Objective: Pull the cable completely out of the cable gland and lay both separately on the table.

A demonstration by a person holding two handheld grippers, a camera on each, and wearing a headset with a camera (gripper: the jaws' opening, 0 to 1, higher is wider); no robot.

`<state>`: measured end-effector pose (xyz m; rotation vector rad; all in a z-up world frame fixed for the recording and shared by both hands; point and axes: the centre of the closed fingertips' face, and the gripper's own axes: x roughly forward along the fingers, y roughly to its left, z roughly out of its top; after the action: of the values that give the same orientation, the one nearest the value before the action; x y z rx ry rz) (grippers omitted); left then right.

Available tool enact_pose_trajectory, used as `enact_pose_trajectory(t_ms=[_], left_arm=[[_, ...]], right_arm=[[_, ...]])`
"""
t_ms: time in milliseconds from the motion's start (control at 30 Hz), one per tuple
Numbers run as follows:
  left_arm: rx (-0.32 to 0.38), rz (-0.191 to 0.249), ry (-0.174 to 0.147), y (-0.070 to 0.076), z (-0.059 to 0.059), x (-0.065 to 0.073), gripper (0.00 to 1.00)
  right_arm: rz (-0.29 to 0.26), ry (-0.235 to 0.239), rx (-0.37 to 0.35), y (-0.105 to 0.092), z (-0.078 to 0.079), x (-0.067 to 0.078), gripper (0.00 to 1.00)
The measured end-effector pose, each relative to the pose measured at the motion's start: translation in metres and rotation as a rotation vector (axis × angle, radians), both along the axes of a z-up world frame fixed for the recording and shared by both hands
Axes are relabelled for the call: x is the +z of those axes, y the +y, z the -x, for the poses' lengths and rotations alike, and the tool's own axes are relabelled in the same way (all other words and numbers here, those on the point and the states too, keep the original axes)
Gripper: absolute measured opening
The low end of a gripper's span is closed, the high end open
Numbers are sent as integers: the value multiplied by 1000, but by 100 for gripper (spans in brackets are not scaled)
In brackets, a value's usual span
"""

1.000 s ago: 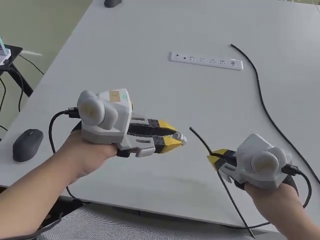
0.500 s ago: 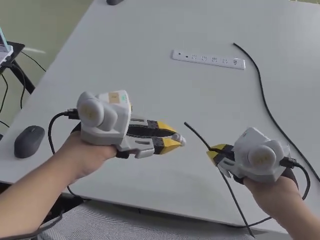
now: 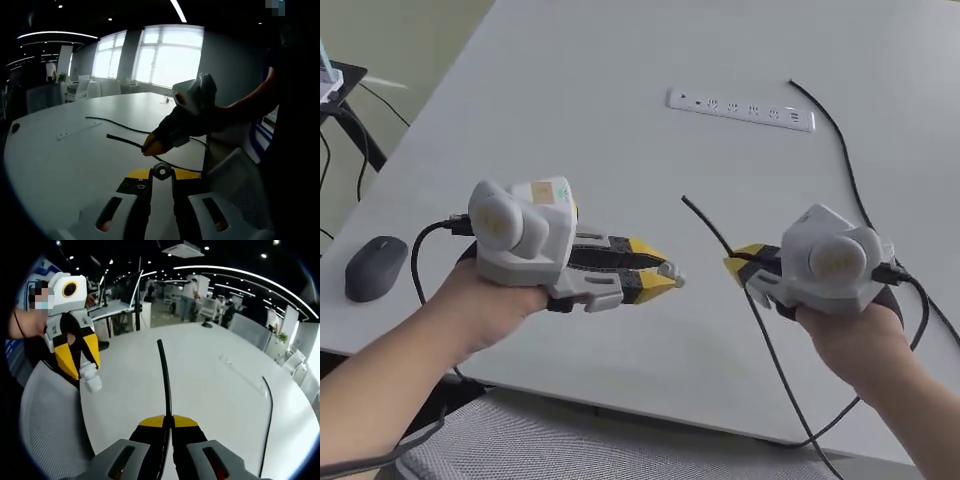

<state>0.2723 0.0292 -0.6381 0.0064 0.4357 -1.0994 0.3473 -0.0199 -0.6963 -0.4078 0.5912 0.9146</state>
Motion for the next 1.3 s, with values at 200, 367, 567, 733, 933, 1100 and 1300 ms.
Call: enact_pose_trajectory(t_ms=[200,367,567,733,933,1100,1300], left_arm=[[12,20,10,13,-2,-7,15],[27,26,21,28,-3,-17,15],[50,33,49,47,-5,-36,15],[72,48,75,62,-8,-49,15],[88,49,89,80,-13,-61,15],[99,44,106,94,-16,-74,15],[104,28,132,104,-18,-95,15]], right_arm=[[31,-15,26,20,-9,2,0],[78,-34,64,38,-17,-2,0],[118,-47,109,67,-29,-13,0],[151,-63,171,98,-36,-20,0],[177,-70,233,133,-38,-28,0],[211,-58,275,153,-37,-45,0],[229,-17,303,166,-31,-70,0]])
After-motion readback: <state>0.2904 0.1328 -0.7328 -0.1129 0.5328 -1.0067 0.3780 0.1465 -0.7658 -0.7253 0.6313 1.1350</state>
